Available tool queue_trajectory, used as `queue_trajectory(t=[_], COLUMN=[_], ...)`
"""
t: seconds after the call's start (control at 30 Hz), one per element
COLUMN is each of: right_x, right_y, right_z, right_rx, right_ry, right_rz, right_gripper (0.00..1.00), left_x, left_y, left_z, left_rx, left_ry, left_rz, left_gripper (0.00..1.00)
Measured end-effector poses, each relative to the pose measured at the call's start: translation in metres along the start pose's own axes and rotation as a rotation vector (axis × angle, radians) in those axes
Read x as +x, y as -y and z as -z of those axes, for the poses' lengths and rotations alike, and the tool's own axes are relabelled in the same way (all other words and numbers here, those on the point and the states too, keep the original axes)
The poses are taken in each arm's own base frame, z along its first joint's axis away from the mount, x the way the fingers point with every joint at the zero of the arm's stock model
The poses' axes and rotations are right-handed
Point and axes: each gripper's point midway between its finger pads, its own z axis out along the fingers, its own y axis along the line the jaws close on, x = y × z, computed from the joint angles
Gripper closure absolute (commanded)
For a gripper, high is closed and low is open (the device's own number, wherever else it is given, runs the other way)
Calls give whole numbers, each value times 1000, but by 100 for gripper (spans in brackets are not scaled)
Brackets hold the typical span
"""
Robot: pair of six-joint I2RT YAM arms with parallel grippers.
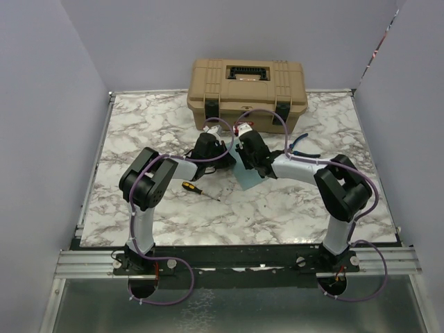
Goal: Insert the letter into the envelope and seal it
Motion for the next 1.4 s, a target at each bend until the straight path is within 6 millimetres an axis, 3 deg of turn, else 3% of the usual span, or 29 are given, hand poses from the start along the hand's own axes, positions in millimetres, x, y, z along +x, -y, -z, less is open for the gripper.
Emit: queue_trajectory(t=[0.37,0.53,0.7,0.83,0.97,1.07,1.23,1.4], right_x=[-18,-16,1,19,34,37,38,37], right_y=[-1,-4,-10,-11,-12,-15,-16,-17], right_z=[-18,-17,2,20,36,40,41,40], right_rx=[-18,-44,-97,-121,-142,-153,-152,-150], right_ry=[18,16,-8,-36,-60,-66,-70,-72], right_rz=[25,23,1,-38,-68,-79,-93,-98], right_gripper=[100,100,100,99,99,99,100,100], left_x=[-1,0,7,0,-15,-18,8,29], left_y=[0,1,7,24,46,53,33,13], left_z=[0,2,19,37,51,48,29,22], left_rx=[-1,5,26,77,146,188,160,98], left_ry=[2,5,-18,-2,50,62,7,-31], left_rz=[-11,-12,-10,-13,-24,-21,10,29], left_gripper=[100,96,88,84,85,90,95,100])
